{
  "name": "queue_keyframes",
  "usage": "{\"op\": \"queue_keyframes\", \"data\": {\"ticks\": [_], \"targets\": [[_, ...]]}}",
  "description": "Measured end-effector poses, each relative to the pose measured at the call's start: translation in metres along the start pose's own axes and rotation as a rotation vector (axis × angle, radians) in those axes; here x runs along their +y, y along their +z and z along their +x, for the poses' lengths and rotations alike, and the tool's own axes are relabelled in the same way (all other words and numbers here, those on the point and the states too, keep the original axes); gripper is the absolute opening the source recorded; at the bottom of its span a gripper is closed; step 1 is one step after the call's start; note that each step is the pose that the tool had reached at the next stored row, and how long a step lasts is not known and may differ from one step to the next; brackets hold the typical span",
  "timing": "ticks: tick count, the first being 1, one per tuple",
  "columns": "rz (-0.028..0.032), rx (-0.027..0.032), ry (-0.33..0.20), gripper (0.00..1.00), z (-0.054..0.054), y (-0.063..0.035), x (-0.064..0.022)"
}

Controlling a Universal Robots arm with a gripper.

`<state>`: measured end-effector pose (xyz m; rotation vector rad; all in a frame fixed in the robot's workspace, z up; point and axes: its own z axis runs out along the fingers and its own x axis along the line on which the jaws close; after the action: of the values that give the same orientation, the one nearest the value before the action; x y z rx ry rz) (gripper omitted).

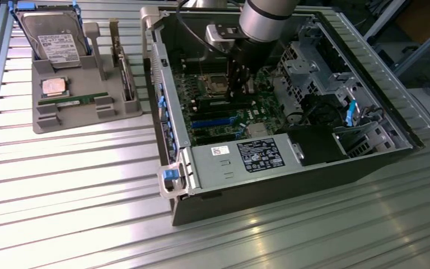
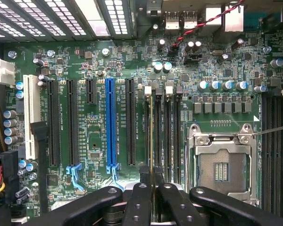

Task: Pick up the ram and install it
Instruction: 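Insert the ram into the slot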

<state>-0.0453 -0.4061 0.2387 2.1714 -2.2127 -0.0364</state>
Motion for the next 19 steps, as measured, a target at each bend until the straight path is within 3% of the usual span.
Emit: {"op": "queue_keyframes", "data": {"ticks": [19], "targets": [[0.0001, 0.0003, -0.006, 0.12, 0.0012, 0.0028, 0.0016]]}}
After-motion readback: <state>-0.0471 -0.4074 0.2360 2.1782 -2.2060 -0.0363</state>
